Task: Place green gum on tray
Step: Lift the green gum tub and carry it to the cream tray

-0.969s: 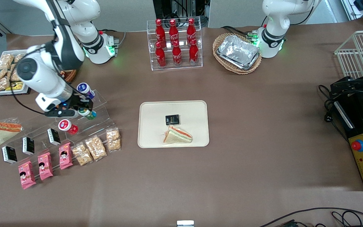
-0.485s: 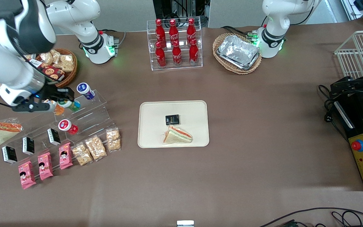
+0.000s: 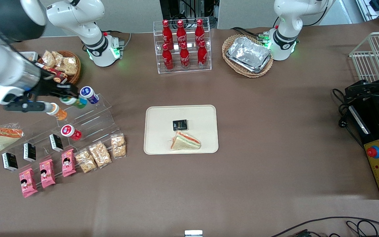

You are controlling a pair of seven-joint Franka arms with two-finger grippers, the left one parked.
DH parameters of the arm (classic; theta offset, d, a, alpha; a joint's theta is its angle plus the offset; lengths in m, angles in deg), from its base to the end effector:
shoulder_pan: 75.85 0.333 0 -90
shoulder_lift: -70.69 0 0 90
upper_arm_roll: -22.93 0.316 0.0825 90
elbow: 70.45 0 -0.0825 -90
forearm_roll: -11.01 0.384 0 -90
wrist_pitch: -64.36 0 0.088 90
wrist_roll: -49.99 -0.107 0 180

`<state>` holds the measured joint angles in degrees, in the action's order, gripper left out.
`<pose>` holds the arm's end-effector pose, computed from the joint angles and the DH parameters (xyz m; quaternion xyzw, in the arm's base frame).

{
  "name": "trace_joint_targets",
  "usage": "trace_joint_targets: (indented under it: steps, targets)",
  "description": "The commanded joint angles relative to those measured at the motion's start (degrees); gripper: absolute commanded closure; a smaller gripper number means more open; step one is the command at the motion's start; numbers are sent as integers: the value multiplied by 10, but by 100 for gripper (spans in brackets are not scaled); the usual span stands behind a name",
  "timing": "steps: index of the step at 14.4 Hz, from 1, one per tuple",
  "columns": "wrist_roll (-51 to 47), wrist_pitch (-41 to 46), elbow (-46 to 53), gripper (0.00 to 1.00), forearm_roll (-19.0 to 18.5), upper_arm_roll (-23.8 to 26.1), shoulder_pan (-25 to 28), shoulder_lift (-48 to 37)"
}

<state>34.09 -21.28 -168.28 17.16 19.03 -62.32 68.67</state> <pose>0.5201 0.1000 0.5747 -0.9930 0.0549 0.0985 0.0339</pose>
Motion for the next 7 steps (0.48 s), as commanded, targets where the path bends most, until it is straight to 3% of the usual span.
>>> trace_joint_targets:
  steps: [1, 7]
  targets:
    - [-136, -4, 21, 84, 11, 13, 67, 39]
    - [-248, -164, -85, 85, 2, 12, 149, 55]
